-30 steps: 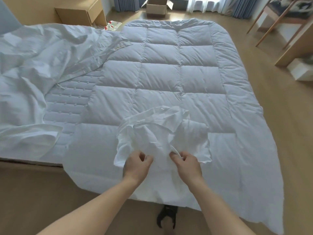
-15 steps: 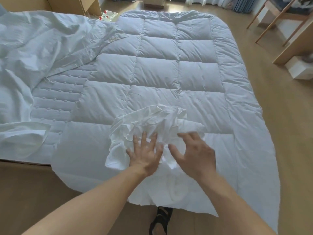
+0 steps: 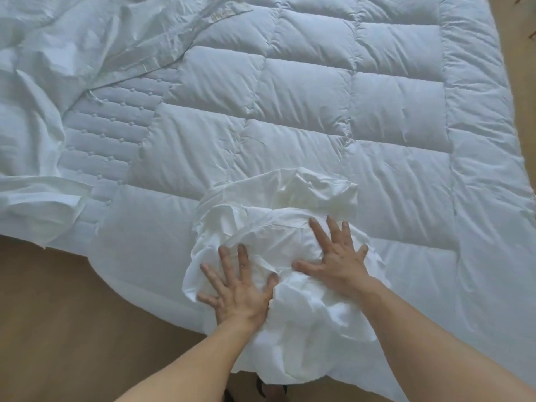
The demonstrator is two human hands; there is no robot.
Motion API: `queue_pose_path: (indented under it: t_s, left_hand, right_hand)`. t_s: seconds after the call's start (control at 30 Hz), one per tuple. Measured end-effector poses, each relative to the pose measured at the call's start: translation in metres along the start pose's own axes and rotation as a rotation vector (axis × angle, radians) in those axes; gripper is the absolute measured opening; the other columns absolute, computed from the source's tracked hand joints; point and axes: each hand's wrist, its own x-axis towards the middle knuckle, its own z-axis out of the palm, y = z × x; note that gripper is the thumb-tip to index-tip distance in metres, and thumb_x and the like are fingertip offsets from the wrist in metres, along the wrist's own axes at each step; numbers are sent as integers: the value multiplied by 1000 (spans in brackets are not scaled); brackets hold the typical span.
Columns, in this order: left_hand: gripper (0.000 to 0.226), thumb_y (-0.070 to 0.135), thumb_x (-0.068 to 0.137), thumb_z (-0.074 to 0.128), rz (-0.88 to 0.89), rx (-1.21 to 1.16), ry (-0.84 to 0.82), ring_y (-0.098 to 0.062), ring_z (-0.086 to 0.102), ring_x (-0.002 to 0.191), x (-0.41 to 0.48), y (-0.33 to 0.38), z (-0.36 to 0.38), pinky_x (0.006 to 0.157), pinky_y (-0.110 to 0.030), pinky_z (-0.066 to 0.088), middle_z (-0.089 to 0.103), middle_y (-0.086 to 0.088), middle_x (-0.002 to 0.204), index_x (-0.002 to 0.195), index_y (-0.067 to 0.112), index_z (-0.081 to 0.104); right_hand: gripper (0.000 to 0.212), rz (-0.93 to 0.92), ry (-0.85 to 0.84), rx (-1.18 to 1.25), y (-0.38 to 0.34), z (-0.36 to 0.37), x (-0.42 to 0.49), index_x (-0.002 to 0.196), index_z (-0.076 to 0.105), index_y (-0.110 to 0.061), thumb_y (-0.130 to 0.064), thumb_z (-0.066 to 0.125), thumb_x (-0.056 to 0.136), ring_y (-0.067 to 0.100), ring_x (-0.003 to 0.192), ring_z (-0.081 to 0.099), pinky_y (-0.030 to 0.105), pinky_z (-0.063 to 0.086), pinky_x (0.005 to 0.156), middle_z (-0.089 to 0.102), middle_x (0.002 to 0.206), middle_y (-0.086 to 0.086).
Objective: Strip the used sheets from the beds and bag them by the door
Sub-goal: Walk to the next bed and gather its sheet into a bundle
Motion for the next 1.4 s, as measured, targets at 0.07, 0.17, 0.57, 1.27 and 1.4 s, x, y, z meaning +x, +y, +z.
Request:
queue_pose_path:
  t_s: [0.07,0.17,0.57,1.27,1.4]
  left_hand:
    - [108,101,51,1,-137,-75,-37,-42,-38,139,7,1,2,104,-80,6,-53,6,145,137,51,-40]
    - [121,104,37,18,-319,-258,-91,-43,-24,144,14,4,3,103,-77,18,-44,4,151,136,58,-34]
    - [100,59,45,85,-20,-849,-192,5,62,106,30,28,-40,87,-18,51,64,23,124,136,50,45]
    - [95,61,72,44,359,135,-116,-33,-6,149,128,171,-90,108,-67,14,-7,10,164,147,50,-13]
    - [89,62,77,34,499,141,96,-34,-3,147,114,153,-67,110,-64,11,-1,0,164,151,41,-12]
  right_hand:
    - [120,96,7,44,1,6,8,130,-33,-68,-100,47,45,19,144,-35,74,-5,108,-35,155,-17]
    - [135,197,-15,109,4,7,21,126,-40,-65,-98,55,36,23,146,-30,76,9,107,-41,153,-15]
    - [92,118,-87,1059,9,-21,25,119,62,-36,-43,101,36,14,97,72,30,59,77,74,107,-9]
    - [114,384,612,673,0,-49,13,149,29,-14,-69,80,62,29,140,35,53,36,110,39,150,8]
    - [98,76,1080,303,-5,-81,-16,153,20,-11,-58,64,79,29,148,22,56,24,116,25,158,12]
